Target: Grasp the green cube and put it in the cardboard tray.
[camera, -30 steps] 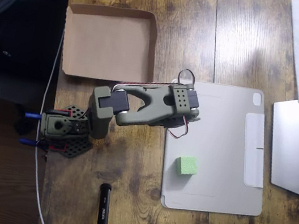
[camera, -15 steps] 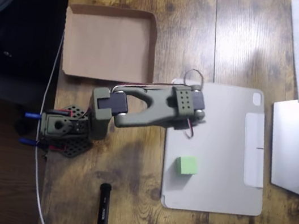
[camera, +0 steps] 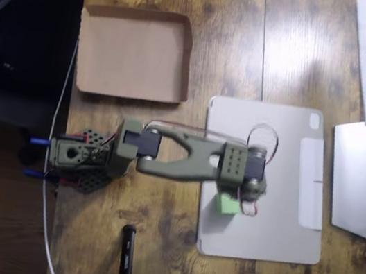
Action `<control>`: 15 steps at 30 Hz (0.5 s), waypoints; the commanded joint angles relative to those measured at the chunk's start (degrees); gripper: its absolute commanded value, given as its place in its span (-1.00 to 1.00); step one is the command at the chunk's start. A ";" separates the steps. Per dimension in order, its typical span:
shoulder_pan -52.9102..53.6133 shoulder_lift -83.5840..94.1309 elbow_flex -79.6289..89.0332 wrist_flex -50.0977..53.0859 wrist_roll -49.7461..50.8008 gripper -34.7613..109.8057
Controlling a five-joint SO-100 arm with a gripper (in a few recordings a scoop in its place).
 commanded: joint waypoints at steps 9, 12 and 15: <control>3.52 1.58 9.93 -11.69 -0.35 -0.39; 3.34 1.67 10.28 -11.69 -0.18 -0.37; 2.99 1.76 10.11 -11.51 0.09 -0.34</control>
